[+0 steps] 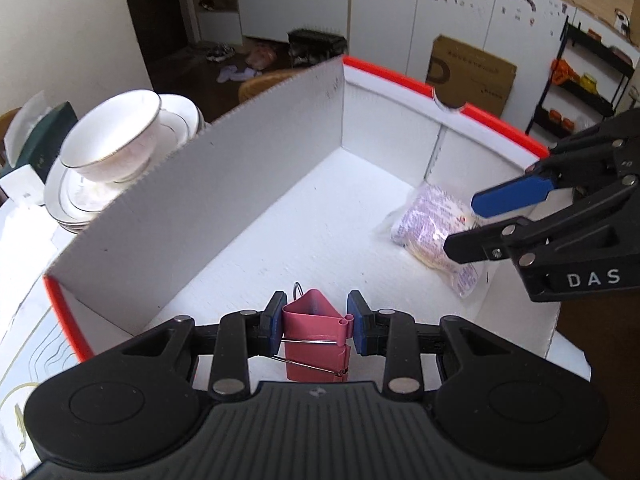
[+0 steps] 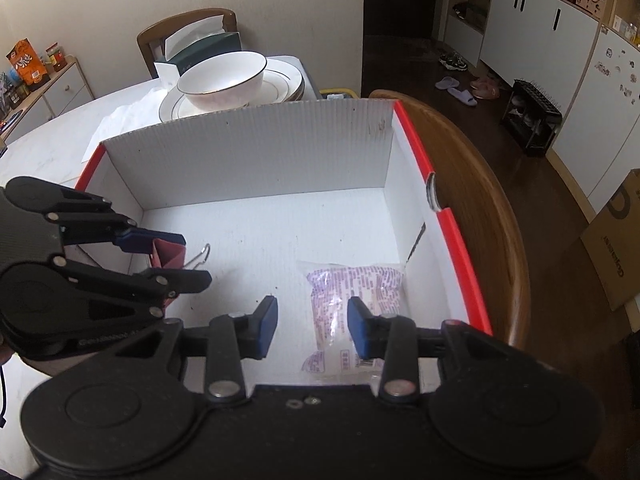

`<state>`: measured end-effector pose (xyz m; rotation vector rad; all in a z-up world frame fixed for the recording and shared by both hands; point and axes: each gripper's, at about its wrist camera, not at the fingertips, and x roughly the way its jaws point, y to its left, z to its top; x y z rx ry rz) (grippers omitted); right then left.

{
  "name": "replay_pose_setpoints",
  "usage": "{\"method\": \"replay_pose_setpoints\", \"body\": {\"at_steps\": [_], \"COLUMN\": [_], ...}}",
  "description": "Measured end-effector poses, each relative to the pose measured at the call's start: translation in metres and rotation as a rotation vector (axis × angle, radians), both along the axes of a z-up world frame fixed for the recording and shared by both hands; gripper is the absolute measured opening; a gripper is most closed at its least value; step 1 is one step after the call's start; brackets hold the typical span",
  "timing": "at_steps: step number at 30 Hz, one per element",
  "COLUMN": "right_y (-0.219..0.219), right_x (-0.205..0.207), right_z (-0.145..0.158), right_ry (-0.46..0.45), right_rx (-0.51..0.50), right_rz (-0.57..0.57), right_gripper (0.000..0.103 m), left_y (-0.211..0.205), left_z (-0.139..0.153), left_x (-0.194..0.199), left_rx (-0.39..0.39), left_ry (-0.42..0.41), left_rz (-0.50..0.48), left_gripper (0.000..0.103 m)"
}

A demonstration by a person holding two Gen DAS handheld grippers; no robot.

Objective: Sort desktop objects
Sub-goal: 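Release the bread bag with the right tool while the left tool drops the pink clip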

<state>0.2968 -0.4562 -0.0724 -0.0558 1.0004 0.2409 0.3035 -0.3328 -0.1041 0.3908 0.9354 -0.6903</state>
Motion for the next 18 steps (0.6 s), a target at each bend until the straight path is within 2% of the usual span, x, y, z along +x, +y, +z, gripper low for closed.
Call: {"method": "replay_pose_setpoints", "body": {"at_steps": [4, 11, 13, 15, 18], "right_y": [-0.003, -0.006, -0.006, -0.006, -0.003], "right_x": [0.000, 0.000, 0.000, -0.001, -0.003], "right_z": [-0.001, -0.001, 0.000, 0.002, 0.005], "right_ry": [0.008, 0.015, 0.015, 0.015, 0.009], "right_rx": [0.007, 0.007, 0.013, 0.021, 0.025], "right_rz": [-0.004, -0.009, -0.007, 0.000, 0.018], "right_gripper": [0.038, 0.041, 0.042, 0.043, 0.045], "left_y": [-0.004, -0.001, 0.001, 0.005, 0.011], "left_z": [-0.004, 0.004, 0.008, 0.014, 0.023], "left_x": [0.002, 0.000, -0.002, -0.005, -0.010], "left_rx": [0.024, 0.000, -0.013, -0.036, -0.060], "left_ry": [0.032, 0.025, 0.020, 0.002, -0.011], "left_rz": [-0.013, -0.017, -0.011, -0.007, 0.004], "left_gripper": [0.032, 0.033, 0.049, 0.054, 0.054]}}
